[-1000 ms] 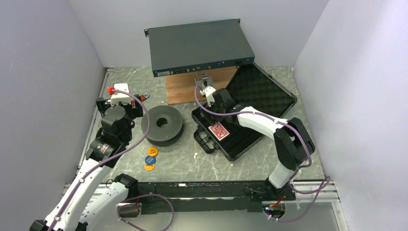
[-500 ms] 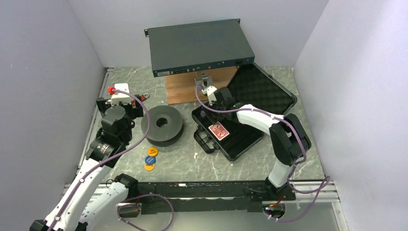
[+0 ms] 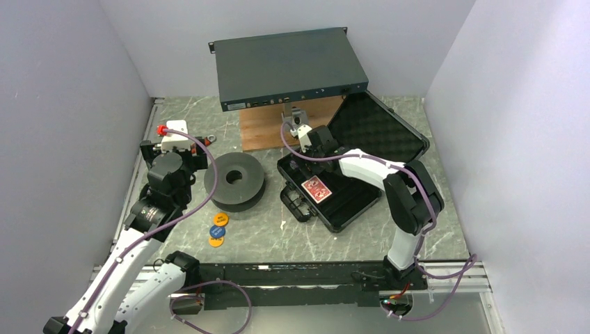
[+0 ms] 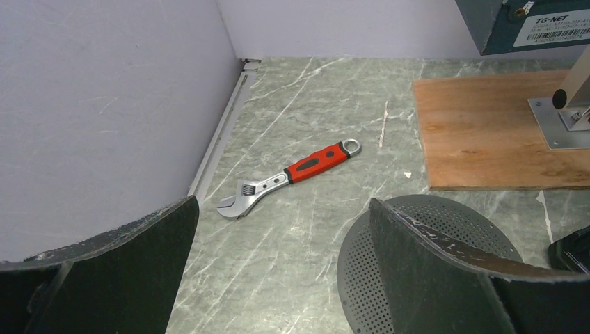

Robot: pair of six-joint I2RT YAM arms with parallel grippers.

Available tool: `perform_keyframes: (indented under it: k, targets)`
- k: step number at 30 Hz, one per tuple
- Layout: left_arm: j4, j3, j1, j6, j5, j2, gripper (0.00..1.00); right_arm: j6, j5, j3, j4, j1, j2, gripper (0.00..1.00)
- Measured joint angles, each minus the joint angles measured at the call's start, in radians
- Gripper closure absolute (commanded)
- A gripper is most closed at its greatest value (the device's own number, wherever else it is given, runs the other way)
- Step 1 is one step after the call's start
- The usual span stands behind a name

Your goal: Pack up texas hold em set

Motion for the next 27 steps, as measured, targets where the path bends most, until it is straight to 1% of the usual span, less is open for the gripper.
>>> perform_keyframes:
  k: [7,8,9,12,14,21,25,27]
  targets:
    - [0.000,0.000,0.000,0.000,0.004,0.002,0.01,0.004,0.011,0.010,-0.023,-0.006,0.021,1.00]
    - [0.000,0.000,0.000,0.000,0.006,0.004,0.01,0.004,0.013,0.012,-0.026,-0.005,0.023,0.96]
    - [0.000,0.000,0.000,0.000,0.009,0.006,0.01,0.004,0.016,0.013,-0.029,-0.004,0.024,0.85]
    - [-0.001,0.000,0.000,0.000,0.015,0.008,0.01,0.008,0.023,0.022,-0.039,-0.002,0.029,0.69]
    - [-0.001,0.000,0.000,0.000,0.017,0.008,0.01,0.011,0.024,0.026,-0.046,-0.002,0.031,0.61]
    - [-0.001,0.000,0.000,0.000,0.019,0.009,0.01,0.026,0.035,0.055,-0.076,0.000,0.032,0.39]
    - [-0.001,0.000,0.000,0.000,0.019,0.009,0.01,0.035,0.051,0.072,-0.081,-0.001,0.032,0.30]
    - [-0.001,0.000,0.000,0.000,0.019,0.009,0.01,0.041,0.051,0.075,-0.083,-0.001,0.032,0.28]
